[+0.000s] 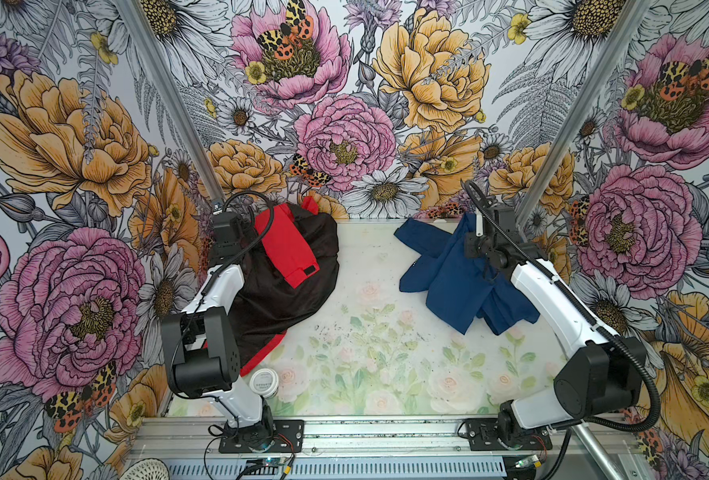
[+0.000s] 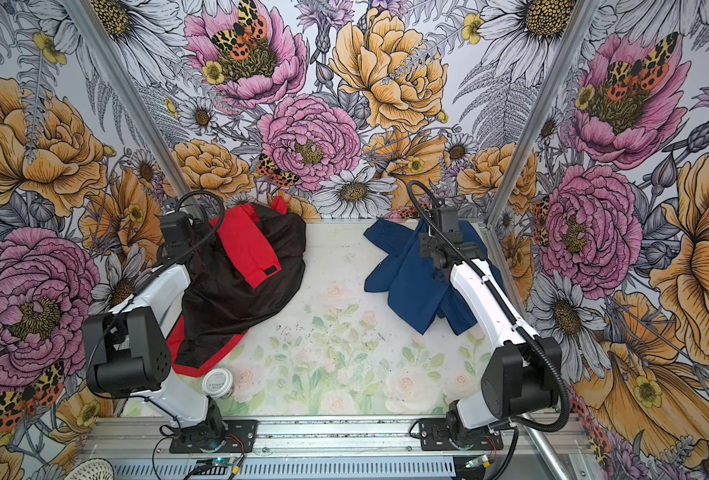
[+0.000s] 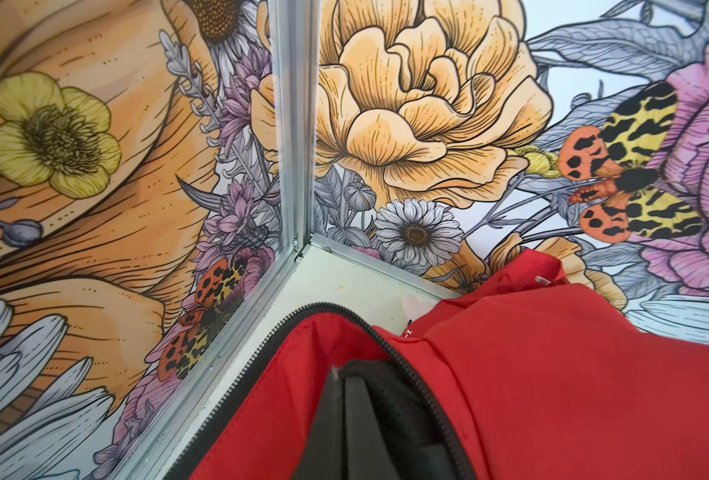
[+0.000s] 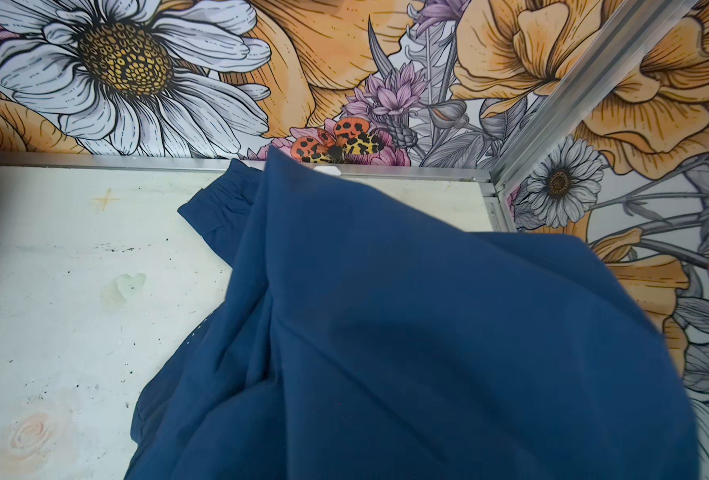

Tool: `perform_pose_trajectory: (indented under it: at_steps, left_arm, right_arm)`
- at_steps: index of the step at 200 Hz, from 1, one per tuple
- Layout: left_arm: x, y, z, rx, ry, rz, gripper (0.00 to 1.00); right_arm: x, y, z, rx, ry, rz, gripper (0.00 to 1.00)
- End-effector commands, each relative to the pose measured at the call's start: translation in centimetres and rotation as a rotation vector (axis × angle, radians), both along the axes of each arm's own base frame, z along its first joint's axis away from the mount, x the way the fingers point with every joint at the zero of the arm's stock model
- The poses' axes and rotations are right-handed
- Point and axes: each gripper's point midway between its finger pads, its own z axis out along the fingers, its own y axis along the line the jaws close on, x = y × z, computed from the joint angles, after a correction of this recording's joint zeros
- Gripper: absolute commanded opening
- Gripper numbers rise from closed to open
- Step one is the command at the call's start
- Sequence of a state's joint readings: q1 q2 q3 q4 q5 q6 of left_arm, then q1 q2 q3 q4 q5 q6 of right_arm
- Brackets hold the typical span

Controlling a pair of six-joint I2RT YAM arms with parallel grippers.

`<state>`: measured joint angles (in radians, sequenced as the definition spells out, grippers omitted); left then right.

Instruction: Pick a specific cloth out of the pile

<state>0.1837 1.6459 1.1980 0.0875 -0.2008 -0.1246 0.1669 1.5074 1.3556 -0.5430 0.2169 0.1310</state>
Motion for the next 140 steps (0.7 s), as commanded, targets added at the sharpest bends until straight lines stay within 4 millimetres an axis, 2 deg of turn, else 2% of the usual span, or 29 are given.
perform_pose_trajectory:
  at_steps: [1, 51, 107, 125, 140]
  left_arm:
    - [-0.3, 2.6, -0.7, 0.005, -0.009, 0.09, 0.0]
    - [-0.1, 3.8, -4.6, -0.011, 0.078, 0.106, 0.02]
    - [0.1, 3.7, -7.1, -0.035, 0.121, 0.098, 0.05]
    - [0.1, 3.7, -7.7, -0.04, 0.133, 0.101, 0.11]
    - [0.0, 3.8, -8.0, -0.046, 0.136, 0.104, 0.31]
  right_arm:
    - [0.7, 0.0, -1.4, 0.02, 0.013, -0.021, 0.0]
    - [1.1, -0.3, -6.0, 0.039, 0.105, -0.042, 0.0]
    - [1.4, -1.2, -11.0, 0.057, 0.205, -0.073, 0.0]
    - [1.4, -1.3, -12.9, 0.081, 0.248, -0.08, 0.02]
    - [1.5, -1.3, -14.2, 0.1, 0.28, -0.078, 0.11]
